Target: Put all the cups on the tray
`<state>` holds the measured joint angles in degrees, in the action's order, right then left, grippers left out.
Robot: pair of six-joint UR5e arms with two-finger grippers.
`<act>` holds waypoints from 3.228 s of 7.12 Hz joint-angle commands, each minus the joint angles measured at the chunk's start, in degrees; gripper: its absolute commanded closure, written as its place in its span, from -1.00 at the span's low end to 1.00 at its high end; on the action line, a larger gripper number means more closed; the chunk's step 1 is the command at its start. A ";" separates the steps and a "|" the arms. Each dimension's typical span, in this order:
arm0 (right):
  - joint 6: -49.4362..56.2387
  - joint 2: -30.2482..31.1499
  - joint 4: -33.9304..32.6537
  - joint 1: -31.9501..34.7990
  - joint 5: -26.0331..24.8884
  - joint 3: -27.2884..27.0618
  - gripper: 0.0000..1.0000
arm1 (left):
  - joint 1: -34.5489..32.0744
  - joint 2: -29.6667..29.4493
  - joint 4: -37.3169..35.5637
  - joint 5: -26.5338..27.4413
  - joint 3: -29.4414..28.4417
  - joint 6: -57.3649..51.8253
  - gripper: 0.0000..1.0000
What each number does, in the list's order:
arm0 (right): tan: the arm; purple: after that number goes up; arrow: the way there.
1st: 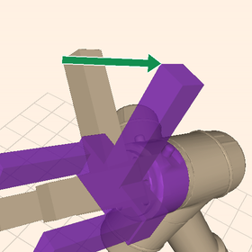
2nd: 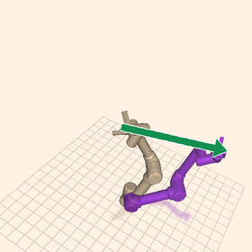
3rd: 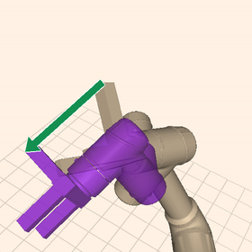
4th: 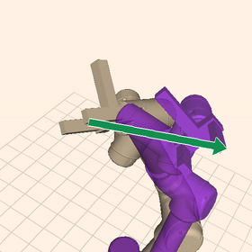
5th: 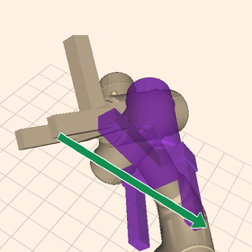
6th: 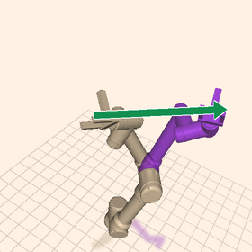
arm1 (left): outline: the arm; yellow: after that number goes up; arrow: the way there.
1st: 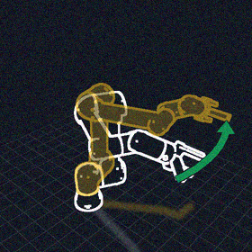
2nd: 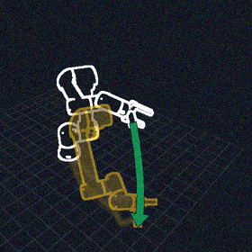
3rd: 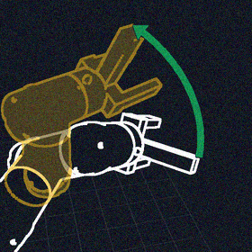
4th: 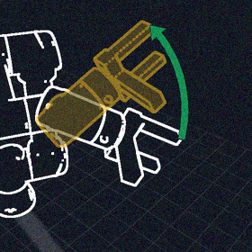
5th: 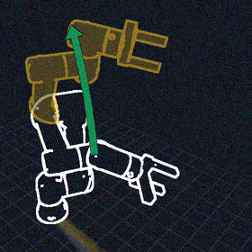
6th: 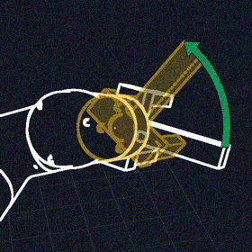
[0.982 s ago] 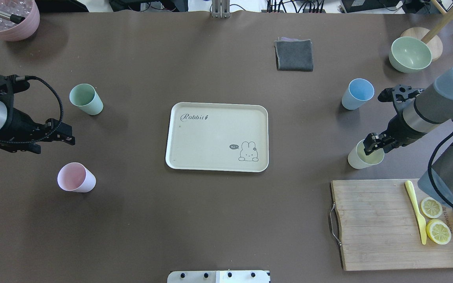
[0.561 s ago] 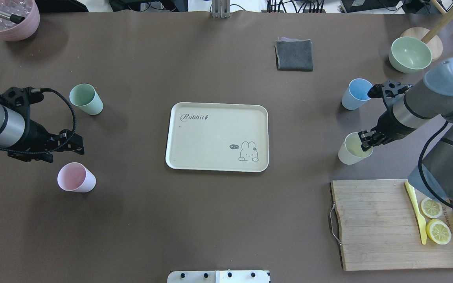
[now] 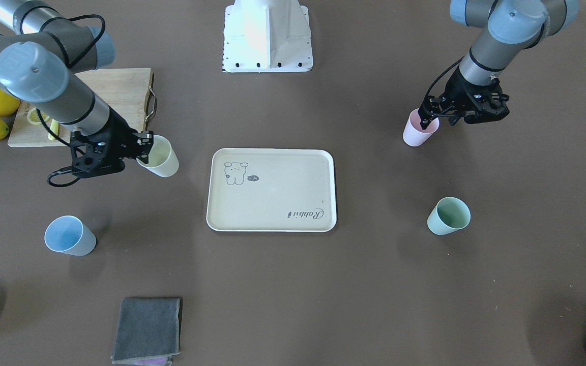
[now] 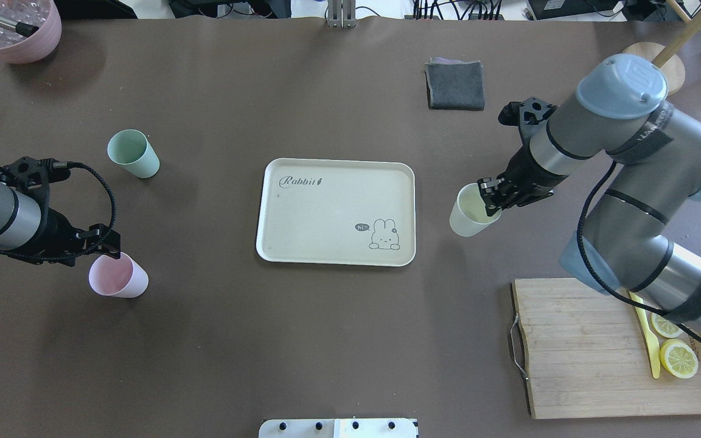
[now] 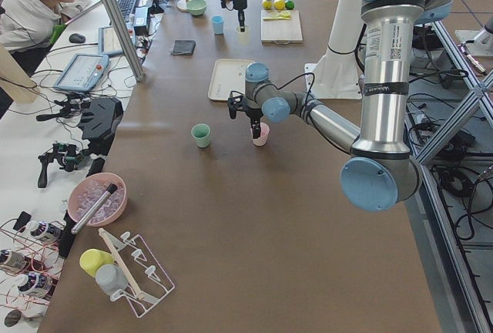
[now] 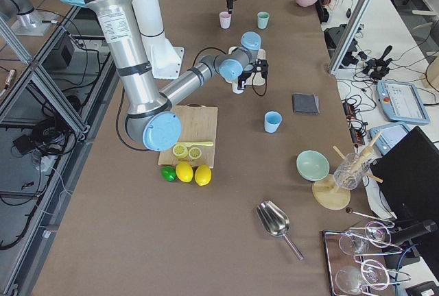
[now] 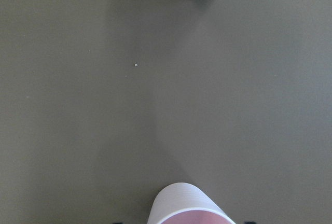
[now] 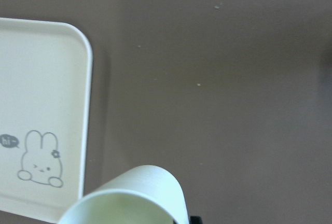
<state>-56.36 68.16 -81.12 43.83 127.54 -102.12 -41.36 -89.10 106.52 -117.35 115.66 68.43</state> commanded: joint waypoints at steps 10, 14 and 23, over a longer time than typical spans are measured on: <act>-11.06 -8.25 -0.27 -1.15 -0.75 1.08 -1.00 | 3.39 -19.60 -14.86 -0.60 -1.90 2.92 1.00; -0.47 -2.94 -0.27 9.92 0.78 5.32 -1.00 | 3.92 -38.04 -18.28 -0.25 -17.44 7.84 1.00; 20.68 -1.54 0.70 16.21 1.40 22.05 0.89 | 1.58 -41.86 -20.50 -2.75 -18.58 7.61 -0.96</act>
<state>-35.39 65.79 -80.51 61.35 129.02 -80.08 -36.39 -131.21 91.07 -116.23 93.05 77.79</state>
